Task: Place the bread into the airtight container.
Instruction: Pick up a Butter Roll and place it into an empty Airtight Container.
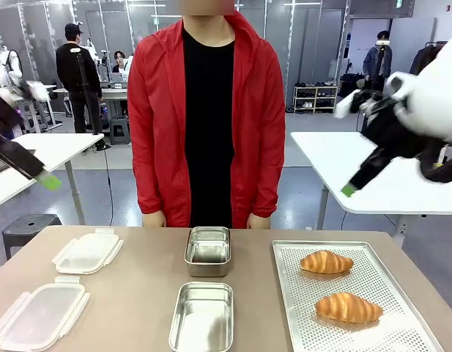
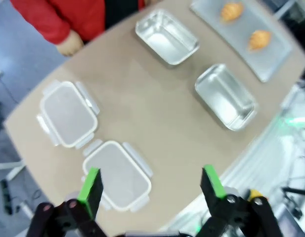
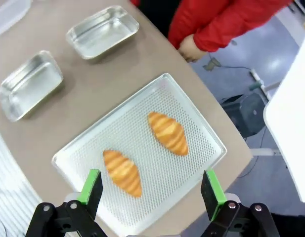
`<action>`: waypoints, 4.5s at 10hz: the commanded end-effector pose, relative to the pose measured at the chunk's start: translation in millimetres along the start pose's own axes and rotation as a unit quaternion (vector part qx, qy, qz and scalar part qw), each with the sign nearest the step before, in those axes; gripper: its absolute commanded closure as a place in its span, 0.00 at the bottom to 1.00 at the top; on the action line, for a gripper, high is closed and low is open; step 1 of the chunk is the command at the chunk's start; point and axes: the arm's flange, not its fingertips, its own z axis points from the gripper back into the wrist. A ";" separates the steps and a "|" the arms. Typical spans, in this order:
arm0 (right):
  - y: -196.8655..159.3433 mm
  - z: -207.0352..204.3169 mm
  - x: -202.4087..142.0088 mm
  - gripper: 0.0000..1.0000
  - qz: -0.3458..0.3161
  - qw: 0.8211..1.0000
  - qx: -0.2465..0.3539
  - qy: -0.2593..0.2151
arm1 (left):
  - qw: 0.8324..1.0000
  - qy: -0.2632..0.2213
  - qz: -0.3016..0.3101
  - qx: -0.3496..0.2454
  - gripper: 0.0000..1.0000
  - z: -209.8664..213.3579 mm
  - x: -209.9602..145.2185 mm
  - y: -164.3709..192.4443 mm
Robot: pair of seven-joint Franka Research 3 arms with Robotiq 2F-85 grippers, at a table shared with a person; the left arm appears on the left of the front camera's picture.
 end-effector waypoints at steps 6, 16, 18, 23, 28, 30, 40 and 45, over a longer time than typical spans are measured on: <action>20.5 46.5 -43.6 0.00 0.139 0.988 0.067 0.031 | 0.997 -0.044 -0.066 0.023 0.00 199.3 -50.4 -39.0; 26.2 6.1 -21.4 0.00 0.302 0.946 0.074 0.090 | 0.997 -0.057 -0.056 0.024 0.00 210.0 -52.1 -42.9; 33.0 -38.2 -23.0 0.00 0.300 0.943 0.097 0.109 | 0.997 -0.057 -0.056 0.024 0.00 210.0 -52.1 -42.9; 38.0 -143.7 -51.7 0.00 0.275 0.943 0.100 0.160 | 0.997 -0.057 -0.056 0.024 0.00 210.0 -52.1 -42.9; 45.7 -207.6 -79.6 0.00 0.261 0.942 0.093 0.188 | 0.997 -0.057 -0.056 0.024 0.00 210.0 -52.1 -42.9; 45.9 -223.6 -90.1 0.00 0.256 0.943 0.097 0.189 | 0.997 -0.057 -0.056 0.024 0.00 210.0 -52.1 -42.9; 40.1 -285.6 -128.7 0.09 0.206 0.950 0.123 0.200 | 0.997 -0.057 -0.056 0.024 0.00 210.0 -52.1 -42.9; 36.2 -276.6 -125.9 0.58 0.200 0.950 0.122 0.206 | 0.997 -0.057 -0.056 0.024 0.00 210.0 -52.1 -42.9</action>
